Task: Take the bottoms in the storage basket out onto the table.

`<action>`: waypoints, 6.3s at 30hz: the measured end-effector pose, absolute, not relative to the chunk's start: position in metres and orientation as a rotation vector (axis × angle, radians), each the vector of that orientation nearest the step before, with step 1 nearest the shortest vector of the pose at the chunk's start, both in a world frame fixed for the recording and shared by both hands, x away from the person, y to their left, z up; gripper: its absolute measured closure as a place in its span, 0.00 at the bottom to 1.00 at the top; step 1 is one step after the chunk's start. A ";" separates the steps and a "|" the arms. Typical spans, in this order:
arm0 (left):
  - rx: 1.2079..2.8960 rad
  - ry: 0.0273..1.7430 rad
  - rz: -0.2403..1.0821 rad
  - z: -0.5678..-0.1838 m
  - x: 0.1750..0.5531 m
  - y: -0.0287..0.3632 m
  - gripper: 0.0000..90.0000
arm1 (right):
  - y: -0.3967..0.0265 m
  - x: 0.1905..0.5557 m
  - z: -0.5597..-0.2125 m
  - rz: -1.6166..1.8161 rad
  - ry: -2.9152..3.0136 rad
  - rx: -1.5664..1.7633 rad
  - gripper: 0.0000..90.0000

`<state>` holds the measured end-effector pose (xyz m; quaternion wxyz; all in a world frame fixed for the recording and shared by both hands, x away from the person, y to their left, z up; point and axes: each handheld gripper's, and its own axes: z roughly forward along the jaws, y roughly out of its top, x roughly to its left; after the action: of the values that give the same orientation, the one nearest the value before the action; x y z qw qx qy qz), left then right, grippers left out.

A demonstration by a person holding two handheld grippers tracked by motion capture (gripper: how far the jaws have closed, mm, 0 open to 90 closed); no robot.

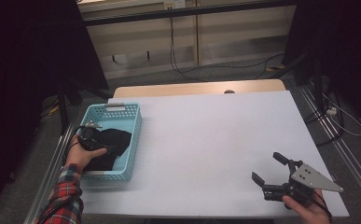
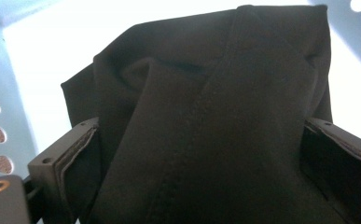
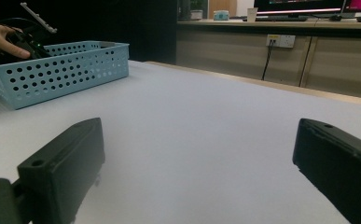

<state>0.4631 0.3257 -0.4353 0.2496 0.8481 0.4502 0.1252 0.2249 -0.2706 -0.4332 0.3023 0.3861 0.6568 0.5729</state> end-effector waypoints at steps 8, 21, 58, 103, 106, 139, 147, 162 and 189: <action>2.335 1.240 0.347 -0.437 0.463 0.324 0.06 | -0.270 0.225 -0.433 1.516 1.744 1.021 0.02; 2.372 1.252 0.314 -0.431 0.461 0.318 0.29 | -0.270 0.224 -0.433 1.516 1.745 1.014 0.02; 2.227 1.208 0.375 -0.398 0.465 0.314 0.82 | -0.270 0.226 -0.433 1.494 1.740 1.015 0.02; 1.844 1.001 0.444 -0.219 0.469 0.270 0.83 | -0.270 0.227 -0.434 1.495 1.740 1.026 0.02; 1.831 1.002 0.437 -0.213 0.470 0.265 0.83 | -0.270 0.227 -0.434 1.495 1.740 1.025 0.02; 1.660 0.776 0.284 -0.136 0.458 0.153 0.83 | -0.270 0.227 -0.435 1.505 1.743 1.023 0.02; 1.652 0.700 0.217 -0.152 0.449 0.126 0.83 | -0.270 0.226 -0.434 1.501 1.741 1.023 0.02; 1.712 0.656 0.153 -0.216 0.442 0.108 0.83 | -0.271 0.226 -0.434 1.495 1.743 1.019 0.02; 1.772 0.642 0.071 -0.285 0.432 0.088 0.82 | -0.270 0.226 -0.434 1.490 1.749 1.013 0.02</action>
<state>0.4325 0.0882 -0.2851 0.5872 0.7605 0.2757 0.0306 0.2261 -0.2699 -0.4339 0.3101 0.3835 0.6623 0.5641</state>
